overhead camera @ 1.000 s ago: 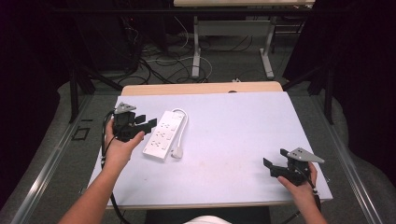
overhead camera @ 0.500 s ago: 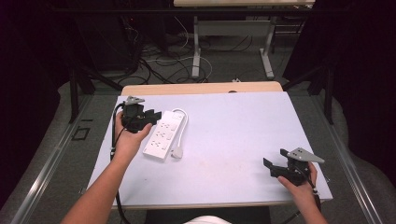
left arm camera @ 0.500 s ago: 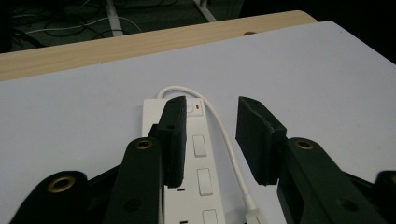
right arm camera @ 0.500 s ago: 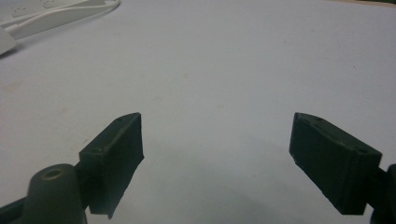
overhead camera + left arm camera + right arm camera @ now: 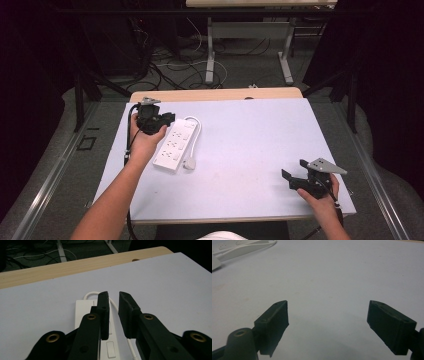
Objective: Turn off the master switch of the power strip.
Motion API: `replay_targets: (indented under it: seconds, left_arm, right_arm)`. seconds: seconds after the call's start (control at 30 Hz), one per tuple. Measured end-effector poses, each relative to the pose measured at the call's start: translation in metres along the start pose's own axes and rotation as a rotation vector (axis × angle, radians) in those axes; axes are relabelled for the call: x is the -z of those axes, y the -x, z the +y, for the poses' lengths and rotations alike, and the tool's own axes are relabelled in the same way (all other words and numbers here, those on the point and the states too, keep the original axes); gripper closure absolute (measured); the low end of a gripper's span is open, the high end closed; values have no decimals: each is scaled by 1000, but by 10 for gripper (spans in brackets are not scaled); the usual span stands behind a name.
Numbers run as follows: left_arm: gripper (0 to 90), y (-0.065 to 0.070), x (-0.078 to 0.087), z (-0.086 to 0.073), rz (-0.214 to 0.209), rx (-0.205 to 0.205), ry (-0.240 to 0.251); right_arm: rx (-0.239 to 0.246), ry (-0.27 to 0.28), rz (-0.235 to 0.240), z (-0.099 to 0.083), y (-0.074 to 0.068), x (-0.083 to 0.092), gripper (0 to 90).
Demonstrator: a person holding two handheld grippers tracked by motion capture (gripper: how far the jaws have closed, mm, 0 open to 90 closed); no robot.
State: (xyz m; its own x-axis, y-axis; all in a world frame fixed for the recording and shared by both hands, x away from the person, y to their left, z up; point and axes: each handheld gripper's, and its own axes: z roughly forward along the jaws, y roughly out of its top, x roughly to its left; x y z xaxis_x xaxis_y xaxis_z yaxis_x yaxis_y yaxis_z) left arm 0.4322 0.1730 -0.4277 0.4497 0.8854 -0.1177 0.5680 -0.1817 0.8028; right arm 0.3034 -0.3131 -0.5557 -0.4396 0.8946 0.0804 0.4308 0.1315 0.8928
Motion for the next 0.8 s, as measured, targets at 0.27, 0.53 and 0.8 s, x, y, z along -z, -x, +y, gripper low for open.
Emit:
replay_targets:
  seconds: [0.27,0.53,0.8]
  left_arm:
    - [879,-2,-10,6,29,-19,-13]
    - [900,-4,-23,12,26,-35,-53]
    - [900,1,-39,15,41,-39,-65]
  right_arm:
    - [5,-5,1,1,0,-1,170]
    - [0,7,1,0,0,-3,170]
    - [-3,1,12,0,0,-3,170]
